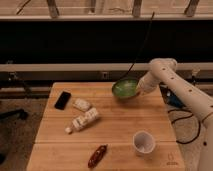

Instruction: Pick up the ceramic bowl

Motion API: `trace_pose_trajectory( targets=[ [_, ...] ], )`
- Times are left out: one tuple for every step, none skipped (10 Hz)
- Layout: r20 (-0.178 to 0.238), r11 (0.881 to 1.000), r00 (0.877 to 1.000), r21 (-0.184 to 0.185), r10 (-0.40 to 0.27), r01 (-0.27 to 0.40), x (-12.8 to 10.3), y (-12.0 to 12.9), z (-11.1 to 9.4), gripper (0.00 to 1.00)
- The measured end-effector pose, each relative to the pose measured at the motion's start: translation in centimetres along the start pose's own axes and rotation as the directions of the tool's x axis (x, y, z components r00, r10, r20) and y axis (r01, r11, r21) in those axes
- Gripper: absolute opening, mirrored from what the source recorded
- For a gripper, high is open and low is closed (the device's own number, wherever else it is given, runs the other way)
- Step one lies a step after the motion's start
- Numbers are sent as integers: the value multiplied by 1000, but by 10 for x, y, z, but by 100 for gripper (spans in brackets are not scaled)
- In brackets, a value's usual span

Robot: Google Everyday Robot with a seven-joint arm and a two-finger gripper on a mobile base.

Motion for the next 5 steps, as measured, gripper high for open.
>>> trace_pose_trajectory(
  targets=[
    [0,1000,1000,1,2,-2,1,0,-1,0],
    [-1,1000,1000,4,5,-5,2,0,-4,0],
    [0,1000,1000,5,3,-3,2,-1,-5,0],
    [0,1000,1000,4,2,-2,2,-2,-6,0],
    [0,1000,1000,4,-1,1,1,-4,-8,0]
  ],
)
